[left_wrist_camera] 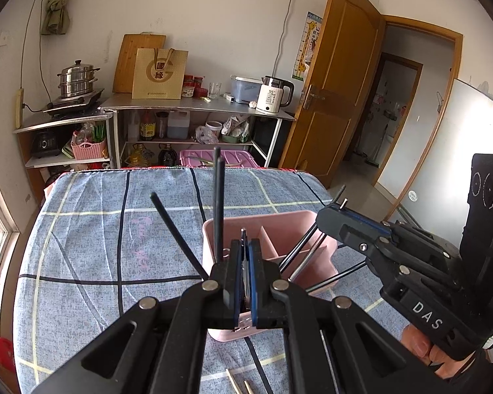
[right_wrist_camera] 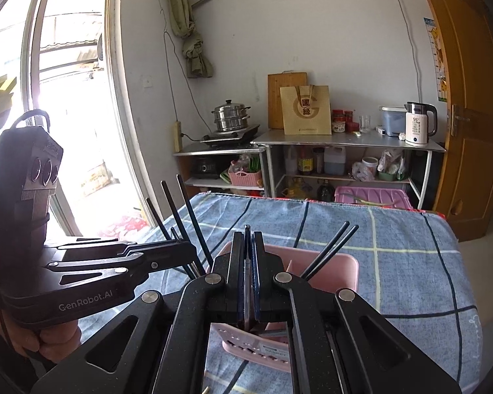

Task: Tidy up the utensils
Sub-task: 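Lower the metal chopsticks into the basket and open both grippers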

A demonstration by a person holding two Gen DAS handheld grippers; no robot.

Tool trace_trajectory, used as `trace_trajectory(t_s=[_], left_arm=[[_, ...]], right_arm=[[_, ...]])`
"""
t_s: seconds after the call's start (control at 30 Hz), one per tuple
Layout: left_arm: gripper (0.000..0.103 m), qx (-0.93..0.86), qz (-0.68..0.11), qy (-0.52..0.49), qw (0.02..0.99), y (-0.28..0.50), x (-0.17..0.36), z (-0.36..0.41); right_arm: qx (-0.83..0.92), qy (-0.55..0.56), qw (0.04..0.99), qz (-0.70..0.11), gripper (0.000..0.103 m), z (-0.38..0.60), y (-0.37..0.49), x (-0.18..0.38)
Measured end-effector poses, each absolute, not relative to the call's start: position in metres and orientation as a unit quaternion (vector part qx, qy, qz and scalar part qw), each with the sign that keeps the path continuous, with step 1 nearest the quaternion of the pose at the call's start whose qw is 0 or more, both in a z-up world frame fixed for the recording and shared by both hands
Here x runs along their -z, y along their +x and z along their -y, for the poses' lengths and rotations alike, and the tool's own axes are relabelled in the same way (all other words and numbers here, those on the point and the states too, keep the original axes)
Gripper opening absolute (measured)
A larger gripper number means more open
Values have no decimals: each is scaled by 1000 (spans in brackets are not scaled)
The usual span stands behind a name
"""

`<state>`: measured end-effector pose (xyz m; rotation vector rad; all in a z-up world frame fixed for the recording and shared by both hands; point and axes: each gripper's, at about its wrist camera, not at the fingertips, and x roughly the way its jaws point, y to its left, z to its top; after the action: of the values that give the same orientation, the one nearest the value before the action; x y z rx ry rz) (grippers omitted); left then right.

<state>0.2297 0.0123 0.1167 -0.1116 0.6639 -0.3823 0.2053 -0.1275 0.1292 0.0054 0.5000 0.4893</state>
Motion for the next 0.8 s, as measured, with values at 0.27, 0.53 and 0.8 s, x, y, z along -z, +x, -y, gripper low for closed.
trace_trajectory(t_s=[0.27, 0.53, 0.8], left_arm=[[5, 177, -339, -52, 922, 228, -103, -13], [17, 172, -316, -55, 932, 211, -115, -22], [21, 173, -283, -60, 941, 184, -133, -31]], right_arm=[[-252, 1, 931, -264, 5, 128, 205, -122], [-245, 3, 937, -250, 9, 134, 195, -132], [-244, 15, 944, -220, 10, 151, 169, -150]])
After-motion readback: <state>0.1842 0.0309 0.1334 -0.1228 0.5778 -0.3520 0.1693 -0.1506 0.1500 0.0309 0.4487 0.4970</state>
